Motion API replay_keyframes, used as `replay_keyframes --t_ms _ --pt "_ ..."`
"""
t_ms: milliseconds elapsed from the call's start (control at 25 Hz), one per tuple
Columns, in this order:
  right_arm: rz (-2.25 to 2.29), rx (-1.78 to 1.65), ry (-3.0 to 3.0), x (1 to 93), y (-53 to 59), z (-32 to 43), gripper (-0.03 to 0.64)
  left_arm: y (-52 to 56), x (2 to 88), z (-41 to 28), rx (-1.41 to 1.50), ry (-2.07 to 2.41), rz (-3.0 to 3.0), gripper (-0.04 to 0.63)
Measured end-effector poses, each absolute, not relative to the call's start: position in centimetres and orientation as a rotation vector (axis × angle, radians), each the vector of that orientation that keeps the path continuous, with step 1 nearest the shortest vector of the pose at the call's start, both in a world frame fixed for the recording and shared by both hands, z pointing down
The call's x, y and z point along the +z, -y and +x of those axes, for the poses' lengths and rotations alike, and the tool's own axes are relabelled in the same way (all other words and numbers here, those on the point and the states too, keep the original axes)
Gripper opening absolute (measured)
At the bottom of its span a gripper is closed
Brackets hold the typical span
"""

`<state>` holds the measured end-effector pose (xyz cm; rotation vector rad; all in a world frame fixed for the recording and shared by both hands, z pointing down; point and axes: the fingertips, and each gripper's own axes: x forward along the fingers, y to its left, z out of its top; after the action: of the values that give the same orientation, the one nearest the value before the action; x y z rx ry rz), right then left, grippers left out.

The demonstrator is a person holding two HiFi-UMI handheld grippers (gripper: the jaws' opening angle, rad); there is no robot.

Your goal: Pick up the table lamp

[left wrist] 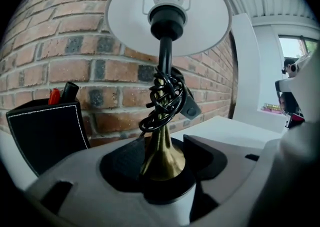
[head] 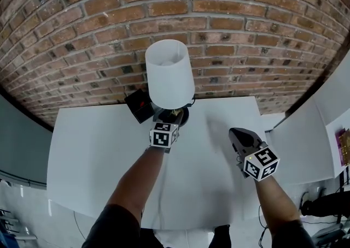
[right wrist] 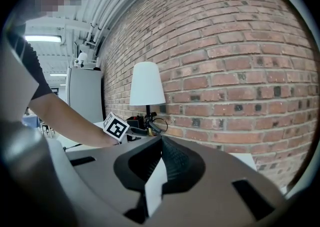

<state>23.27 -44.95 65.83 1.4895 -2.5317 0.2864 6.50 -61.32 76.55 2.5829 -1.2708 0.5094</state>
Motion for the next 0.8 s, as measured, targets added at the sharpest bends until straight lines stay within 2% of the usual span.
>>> replay_keyframes --t_ms 560,800 --pt "1.483 0.316 2.533 66.9 45.5 23.9 -0.006 63.6 77.6 6.4 0.564 1.378 2.576 0.253" --pt "1.487 0.333 2.539 66.9 45.7 23.7 -0.006 63.7 77.2 6.6 0.550 1.496 2.446 0.235"
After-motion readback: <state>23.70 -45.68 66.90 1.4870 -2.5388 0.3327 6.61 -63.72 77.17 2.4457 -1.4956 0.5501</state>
